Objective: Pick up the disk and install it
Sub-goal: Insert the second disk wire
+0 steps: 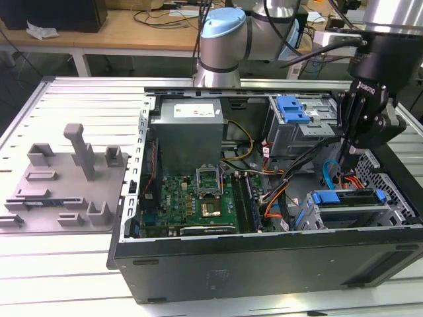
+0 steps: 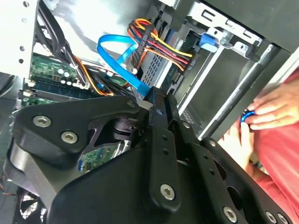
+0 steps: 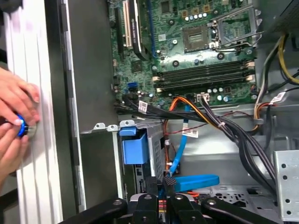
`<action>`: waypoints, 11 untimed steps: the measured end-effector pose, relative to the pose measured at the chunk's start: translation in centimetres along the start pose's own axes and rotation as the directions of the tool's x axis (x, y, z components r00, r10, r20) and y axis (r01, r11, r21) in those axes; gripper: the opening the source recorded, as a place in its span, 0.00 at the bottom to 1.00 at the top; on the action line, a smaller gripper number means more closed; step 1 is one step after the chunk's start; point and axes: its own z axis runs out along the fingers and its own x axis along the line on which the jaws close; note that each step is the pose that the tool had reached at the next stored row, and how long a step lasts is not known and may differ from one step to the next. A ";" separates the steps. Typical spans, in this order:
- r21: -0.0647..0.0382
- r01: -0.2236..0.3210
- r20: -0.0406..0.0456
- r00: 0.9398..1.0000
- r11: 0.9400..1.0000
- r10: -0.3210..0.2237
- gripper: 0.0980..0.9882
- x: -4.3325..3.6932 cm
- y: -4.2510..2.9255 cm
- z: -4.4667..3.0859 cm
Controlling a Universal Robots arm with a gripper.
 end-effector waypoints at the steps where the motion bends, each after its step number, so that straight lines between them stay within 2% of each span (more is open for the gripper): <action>1: 0.000 0.000 0.006 1.000 1.000 0.000 0.07 0.19 -0.02 0.03; 7: 0.003 -0.001 0.031 1.000 1.000 0.000 0.07 1.55 -0.14 0.28; 8: 0.005 -0.001 0.042 0.999 1.000 0.001 0.07 1.83 -0.17 0.36; 10: 0.008 -0.002 0.087 0.996 1.000 0.001 0.07 2.54 -0.24 0.56; 11: 0.009 -0.002 0.103 0.995 1.000 0.001 0.07 2.76 -0.27 0.62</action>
